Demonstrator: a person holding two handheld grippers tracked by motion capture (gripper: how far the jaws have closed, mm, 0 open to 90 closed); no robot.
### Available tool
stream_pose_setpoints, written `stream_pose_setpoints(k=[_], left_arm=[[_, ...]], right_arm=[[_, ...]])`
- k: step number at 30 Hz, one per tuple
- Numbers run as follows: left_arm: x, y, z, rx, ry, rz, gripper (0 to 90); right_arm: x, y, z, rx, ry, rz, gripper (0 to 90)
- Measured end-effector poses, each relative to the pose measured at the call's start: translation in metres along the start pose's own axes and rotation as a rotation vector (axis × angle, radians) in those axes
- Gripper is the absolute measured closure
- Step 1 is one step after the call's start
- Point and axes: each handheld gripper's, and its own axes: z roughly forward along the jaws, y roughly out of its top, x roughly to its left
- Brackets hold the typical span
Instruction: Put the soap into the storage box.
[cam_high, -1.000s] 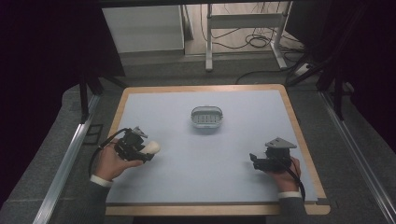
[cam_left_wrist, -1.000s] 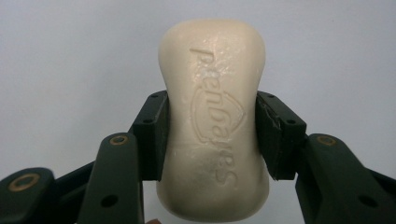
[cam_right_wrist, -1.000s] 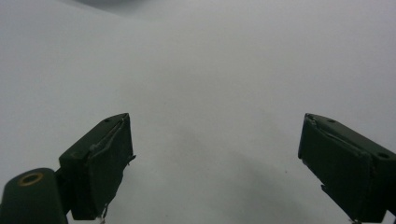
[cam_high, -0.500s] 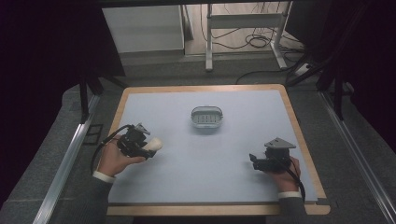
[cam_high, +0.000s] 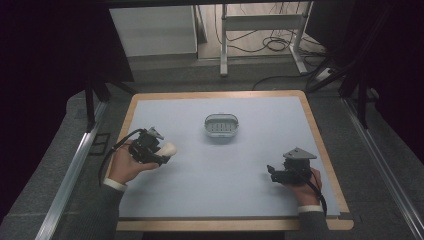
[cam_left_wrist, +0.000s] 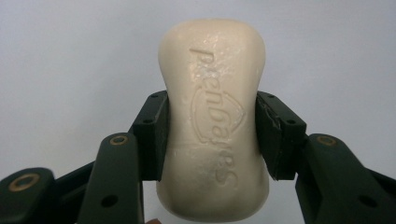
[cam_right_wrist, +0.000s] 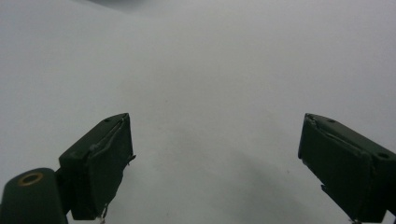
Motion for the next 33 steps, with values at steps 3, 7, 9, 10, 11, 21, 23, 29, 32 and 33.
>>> stream_pose_setpoints(k=[3, 7, 9, 10, 11, 21, 23, 29, 32, 33], left_arm=[[0.001, 0.004, 0.0, 0.004, -0.004, 0.007, 49.4], [0.002, 0.009, 0.002, 0.005, -0.003, 0.009, 49.5], [0.002, 0.01, 0.002, 0.006, -0.006, 0.01, 49.4], [0.002, 0.011, 0.003, 0.008, -0.004, 0.013, 49.4], [0.002, 0.013, 0.003, 0.008, -0.003, 0.015, 49.5], [0.001, 0.025, 0.007, 0.004, -0.002, 0.031, 49.5], [0.001, 0.027, 0.007, 0.001, 0.0, 0.033, 49.5], [0.0, 0.033, 0.008, -0.001, 0.0, 0.04, 49.4], [0.0, 0.037, 0.009, -0.001, 0.004, 0.044, 49.5], [0.0, 0.037, 0.009, -0.001, 0.004, 0.044, 49.4]], right_arm=[[0.0, 0.0, 0.0, 0.002, -0.001, -0.001, 9.7], [0.0, 0.0, 0.0, 0.006, -0.005, -0.004, 9.7], [0.0, 0.0, 0.0, 0.006, -0.006, -0.005, 9.7], [0.0, 0.0, 0.0, 0.007, -0.007, -0.005, 9.7], [0.0, 0.0, 0.0, 0.007, -0.008, -0.005, 9.7], [-0.001, -0.001, 0.001, 0.009, -0.014, -0.005, 9.7], [-0.001, -0.001, 0.001, 0.009, -0.014, -0.005, 9.7], [-0.001, -0.001, 0.001, 0.012, -0.014, -0.008, 9.7], [-0.001, -0.001, 0.001, 0.011, -0.016, -0.006, 9.7], [-0.001, -0.001, 0.001, 0.011, -0.016, -0.006, 9.7]])
